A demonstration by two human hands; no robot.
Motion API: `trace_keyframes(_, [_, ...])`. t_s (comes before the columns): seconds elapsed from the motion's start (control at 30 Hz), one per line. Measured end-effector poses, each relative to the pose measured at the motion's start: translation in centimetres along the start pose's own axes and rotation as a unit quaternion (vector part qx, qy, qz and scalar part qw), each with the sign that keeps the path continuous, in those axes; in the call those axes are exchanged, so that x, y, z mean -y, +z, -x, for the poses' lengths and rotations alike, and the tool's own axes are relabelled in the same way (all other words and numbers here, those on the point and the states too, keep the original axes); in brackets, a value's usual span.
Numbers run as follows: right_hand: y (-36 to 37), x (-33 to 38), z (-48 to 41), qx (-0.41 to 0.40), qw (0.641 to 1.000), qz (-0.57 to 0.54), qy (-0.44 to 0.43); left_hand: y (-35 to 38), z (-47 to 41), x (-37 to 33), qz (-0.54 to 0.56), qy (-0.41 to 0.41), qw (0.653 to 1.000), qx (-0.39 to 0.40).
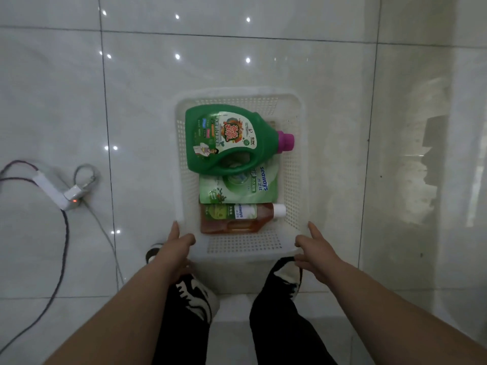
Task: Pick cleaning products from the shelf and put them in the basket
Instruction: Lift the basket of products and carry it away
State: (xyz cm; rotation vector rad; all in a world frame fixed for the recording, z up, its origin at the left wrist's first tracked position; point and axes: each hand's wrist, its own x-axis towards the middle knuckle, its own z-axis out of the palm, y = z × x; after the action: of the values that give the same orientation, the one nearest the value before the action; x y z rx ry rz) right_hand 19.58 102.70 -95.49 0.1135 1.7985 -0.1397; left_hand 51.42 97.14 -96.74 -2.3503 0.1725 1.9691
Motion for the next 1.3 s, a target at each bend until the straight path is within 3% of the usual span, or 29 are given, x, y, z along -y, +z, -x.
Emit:
trace_keyframes(0.33, [1.1, 13.2, -0.4, -0.011, 1.000, 0.014, -0.006, -1.2, 0.9, -13.5, -0.069, 0.036, 0.995, 0.054])
trace_keyframes(0.73, [0.7, 28.8, -1.5, -0.003, 0.999, -0.027, -0.036, 0.6, 0.5, -31.2, -0.083, 0.036, 0.996, 0.016])
trace_keyframes(0.9, [0.4, 34.3, -1.7, -0.045, 0.997, -0.057, -0.022, 2.3, 0.6, -40.4, -0.087, 0.020, 0.995, 0.034])
trace_keyframes(1.1, [-0.4, 40.4, -2.3, -0.070, 0.986, -0.150, -0.005, 5.0, 0.9, -53.2, -0.227, 0.075, 0.970, 0.054])
trace_keyframes(1.3, [0.1, 42.5, -1.6, -0.061, 0.962, -0.265, 0.031, 11.3, 2.9, -63.3, -0.383, 0.113, 0.916, 0.045])
